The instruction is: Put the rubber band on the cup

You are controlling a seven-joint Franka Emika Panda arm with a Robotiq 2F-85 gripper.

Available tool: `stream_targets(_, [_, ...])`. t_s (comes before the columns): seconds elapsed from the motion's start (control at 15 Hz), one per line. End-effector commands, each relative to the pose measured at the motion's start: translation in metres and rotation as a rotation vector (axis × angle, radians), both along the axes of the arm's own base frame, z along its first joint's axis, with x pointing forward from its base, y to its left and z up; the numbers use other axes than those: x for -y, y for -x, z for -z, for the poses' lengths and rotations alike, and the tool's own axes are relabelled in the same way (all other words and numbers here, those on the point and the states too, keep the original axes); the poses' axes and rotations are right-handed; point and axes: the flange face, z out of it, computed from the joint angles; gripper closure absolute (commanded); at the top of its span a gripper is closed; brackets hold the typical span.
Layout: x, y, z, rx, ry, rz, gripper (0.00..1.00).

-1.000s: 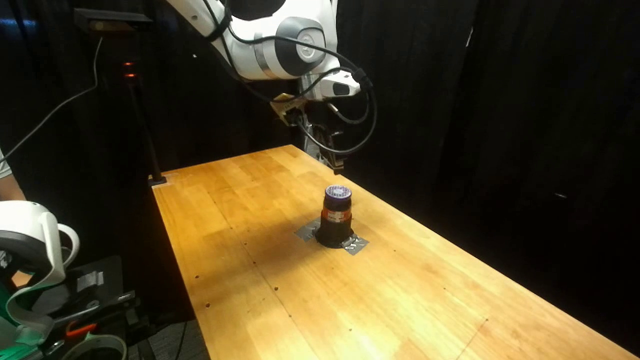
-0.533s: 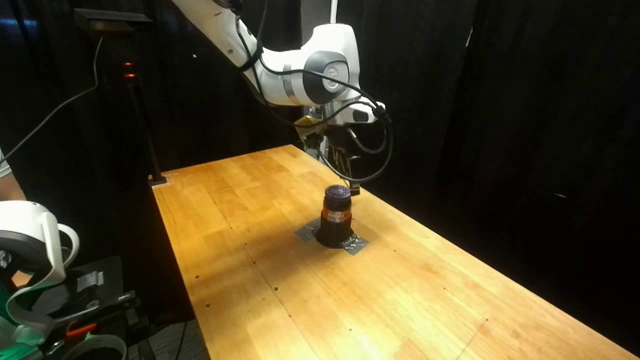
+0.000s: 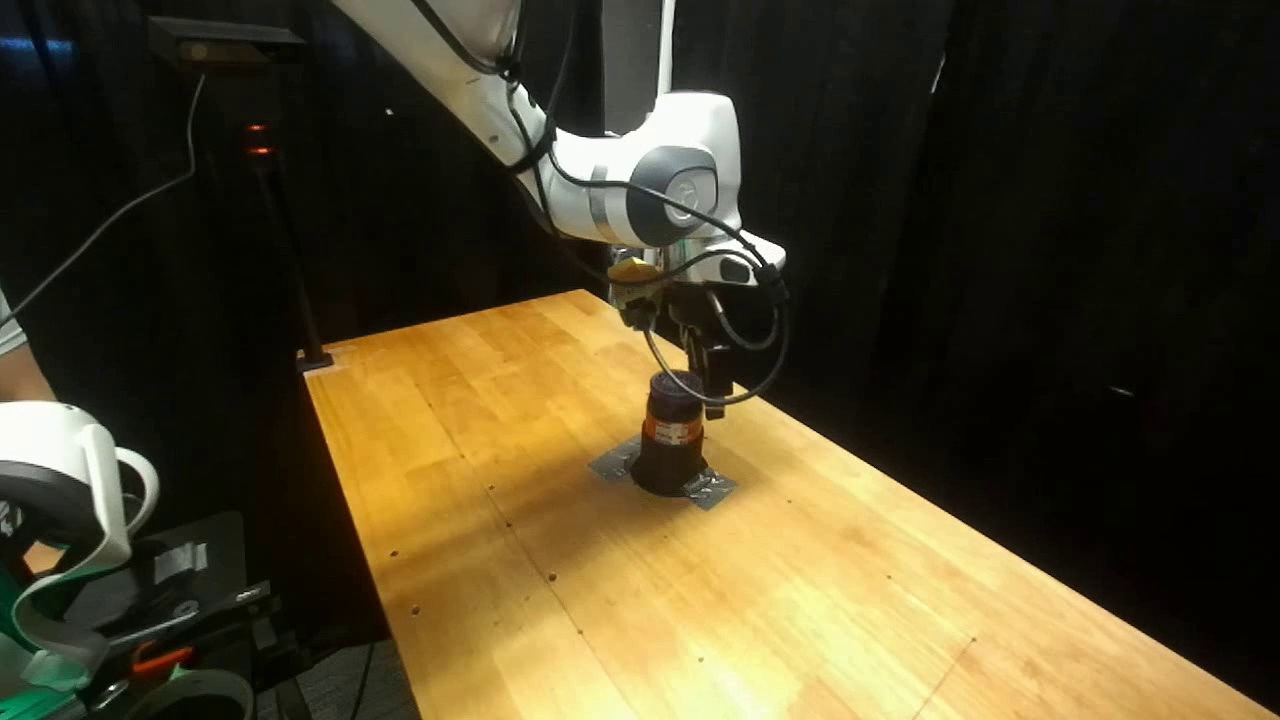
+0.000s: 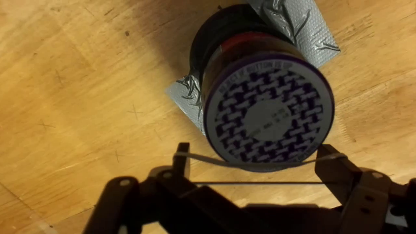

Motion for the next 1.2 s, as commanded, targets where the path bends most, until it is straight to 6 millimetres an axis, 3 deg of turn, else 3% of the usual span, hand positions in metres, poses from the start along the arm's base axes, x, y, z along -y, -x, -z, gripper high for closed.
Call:
stream_targets(0.0, [-0.001, -0.001, 0.002, -0.044, -0.036, 0.018, 0.0])
stream_targets(0.33, [-0.009, 0.014, -0.001, -0.135, -0.12, 0.007, 0.0])
stream_targets(0.8, [-0.004, 0.022, -0.025, -0.13, -0.13, 0.027, 0.0])
stream_targets(1.13, [-0.009, 0.036, -0.022, -0.174, -0.171, 0.01, 0.0])
